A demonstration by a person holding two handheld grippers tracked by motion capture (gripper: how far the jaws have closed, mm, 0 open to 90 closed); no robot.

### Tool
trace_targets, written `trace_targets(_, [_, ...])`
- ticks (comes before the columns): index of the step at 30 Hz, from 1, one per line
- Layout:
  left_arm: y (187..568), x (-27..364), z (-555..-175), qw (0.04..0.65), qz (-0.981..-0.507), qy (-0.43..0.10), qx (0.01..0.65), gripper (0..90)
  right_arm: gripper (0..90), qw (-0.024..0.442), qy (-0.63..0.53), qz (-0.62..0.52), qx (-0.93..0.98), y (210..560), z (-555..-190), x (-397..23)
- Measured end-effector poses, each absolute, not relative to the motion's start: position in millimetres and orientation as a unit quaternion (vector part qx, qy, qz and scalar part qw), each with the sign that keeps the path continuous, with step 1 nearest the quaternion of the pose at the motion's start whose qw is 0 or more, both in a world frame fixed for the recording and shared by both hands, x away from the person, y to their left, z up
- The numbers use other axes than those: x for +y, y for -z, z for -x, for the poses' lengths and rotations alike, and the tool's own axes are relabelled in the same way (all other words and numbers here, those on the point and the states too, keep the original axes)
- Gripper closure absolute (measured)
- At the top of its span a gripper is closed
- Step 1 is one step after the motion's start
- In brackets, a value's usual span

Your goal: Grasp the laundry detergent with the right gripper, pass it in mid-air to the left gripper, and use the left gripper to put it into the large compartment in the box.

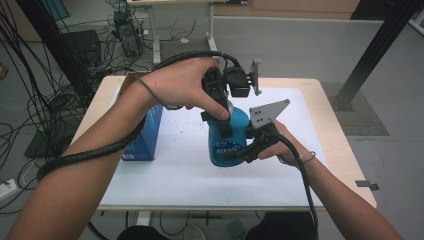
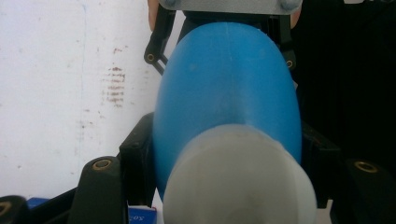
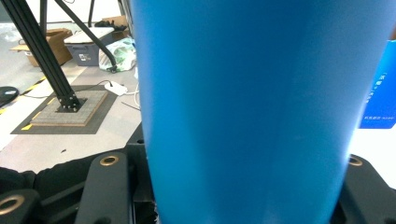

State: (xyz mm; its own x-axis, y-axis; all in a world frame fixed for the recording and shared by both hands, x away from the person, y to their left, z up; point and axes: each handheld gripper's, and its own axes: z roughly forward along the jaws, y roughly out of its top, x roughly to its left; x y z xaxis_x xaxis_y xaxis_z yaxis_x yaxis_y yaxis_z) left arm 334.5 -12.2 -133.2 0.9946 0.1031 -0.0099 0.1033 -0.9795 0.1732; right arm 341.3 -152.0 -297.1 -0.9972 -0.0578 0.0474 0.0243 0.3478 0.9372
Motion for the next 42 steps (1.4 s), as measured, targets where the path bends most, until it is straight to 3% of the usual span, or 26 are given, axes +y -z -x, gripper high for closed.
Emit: trace_targets(42, [130.6,-15.8,-332.7,0.094,-0.994,-0.001,0.060,37.2,42.1,0.037,0.577,-0.008,-0.816,295.3,-339.7,-156.6])
